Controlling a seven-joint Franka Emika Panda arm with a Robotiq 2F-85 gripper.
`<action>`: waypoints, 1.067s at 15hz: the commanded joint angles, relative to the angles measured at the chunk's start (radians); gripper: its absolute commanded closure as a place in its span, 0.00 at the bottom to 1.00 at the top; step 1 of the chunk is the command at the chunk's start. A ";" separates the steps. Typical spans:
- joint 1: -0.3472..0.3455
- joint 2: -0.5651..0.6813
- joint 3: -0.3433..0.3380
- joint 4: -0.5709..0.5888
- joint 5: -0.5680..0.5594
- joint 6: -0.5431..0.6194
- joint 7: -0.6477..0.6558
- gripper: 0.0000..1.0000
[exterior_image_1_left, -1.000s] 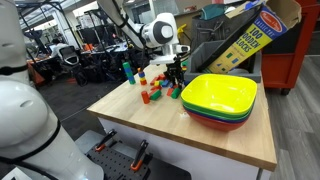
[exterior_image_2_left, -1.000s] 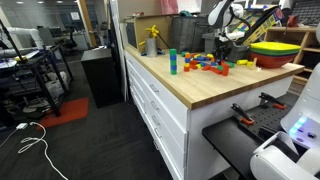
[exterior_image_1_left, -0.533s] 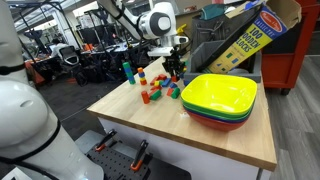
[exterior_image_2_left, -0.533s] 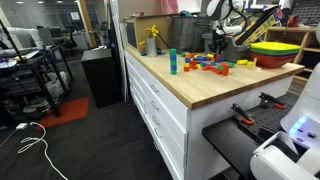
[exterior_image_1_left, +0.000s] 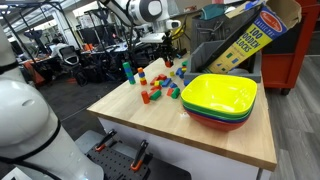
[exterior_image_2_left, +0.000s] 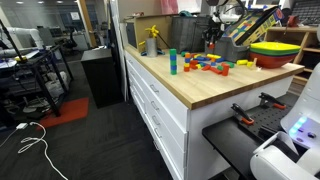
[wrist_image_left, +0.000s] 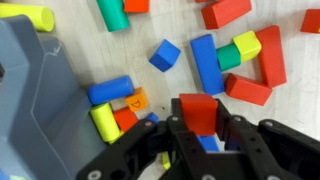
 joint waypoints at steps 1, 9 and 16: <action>0.021 -0.043 0.019 -0.002 0.020 0.004 0.046 0.92; 0.065 -0.073 0.049 0.042 0.011 -0.050 0.173 0.92; 0.088 -0.075 0.068 0.116 0.017 -0.206 0.216 0.92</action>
